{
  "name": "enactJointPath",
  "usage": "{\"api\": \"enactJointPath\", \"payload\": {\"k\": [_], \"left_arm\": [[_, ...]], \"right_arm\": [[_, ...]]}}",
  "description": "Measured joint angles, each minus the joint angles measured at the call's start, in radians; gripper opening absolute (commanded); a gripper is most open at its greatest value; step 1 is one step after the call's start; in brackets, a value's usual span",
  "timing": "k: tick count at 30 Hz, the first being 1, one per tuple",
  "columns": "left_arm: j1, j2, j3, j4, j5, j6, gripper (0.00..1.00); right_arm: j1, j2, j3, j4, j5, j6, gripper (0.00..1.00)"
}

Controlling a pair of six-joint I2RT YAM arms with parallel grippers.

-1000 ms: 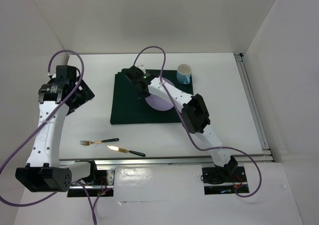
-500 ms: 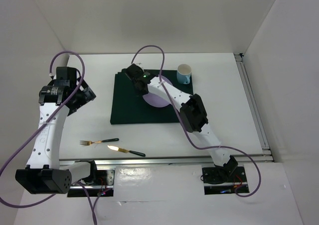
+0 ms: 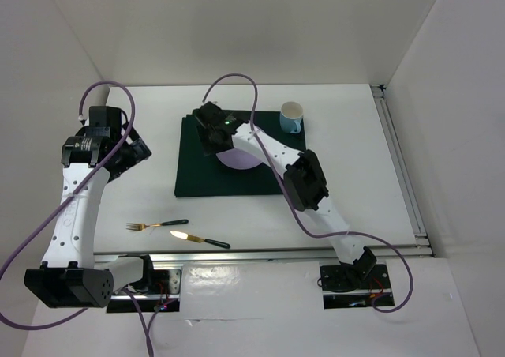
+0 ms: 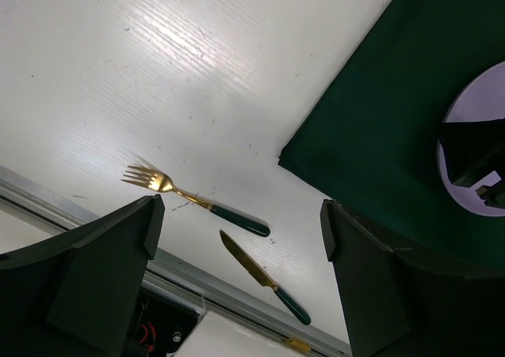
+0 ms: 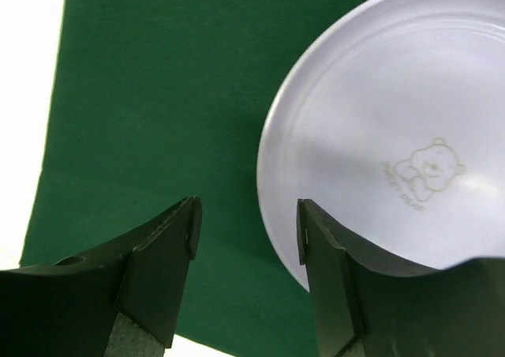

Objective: Set the dinner table for one person

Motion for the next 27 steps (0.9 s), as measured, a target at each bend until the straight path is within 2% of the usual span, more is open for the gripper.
{"api": "enactJointPath", "payload": {"k": [4,6,7,10,13,14,17,22,25,27], "left_arm": [[0.000,0.000,0.000,0.000,-0.005,0.012,1.00],[0.000,0.000,0.000,-0.001,-0.009,0.020,1.00],[0.000,0.000,0.001,-0.001,-0.011,0.021,1.00],[0.000,0.000,0.003,0.000,-0.014,0.025,1.00],[0.000,0.000,0.005,0.000,-0.018,0.026,1.00],[0.000,0.000,0.007,-0.003,-0.019,0.026,1.00],[0.000,0.001,0.021,-0.003,-0.021,0.032,1.00],[0.000,0.003,0.053,-0.002,-0.020,0.047,1.00],[0.000,0.003,0.054,-0.003,-0.019,0.047,1.00],[0.000,0.004,0.054,-0.003,-0.011,0.047,1.00]], "right_arm": [[-0.004,-0.017,-0.004,0.004,-0.027,0.000,0.63],[-0.006,-0.060,-0.039,0.016,-0.037,-0.001,0.60],[-0.008,-0.110,-0.098,0.029,-0.049,-0.001,0.56],[-0.008,-0.298,-0.297,0.070,-0.093,-0.014,0.56],[0.011,-0.521,-0.539,0.138,-0.134,-0.052,0.62],[0.035,-0.589,-0.615,0.164,-0.146,-0.068,0.66],[0.170,-0.742,-0.832,0.262,-0.178,-0.130,0.69],[0.414,-0.765,-1.050,0.327,-0.216,-0.191,0.73],[0.475,-0.728,-1.099,0.332,-0.223,-0.212,0.80],[0.487,-0.706,-1.106,0.347,-0.222,-0.224,0.80]]}}
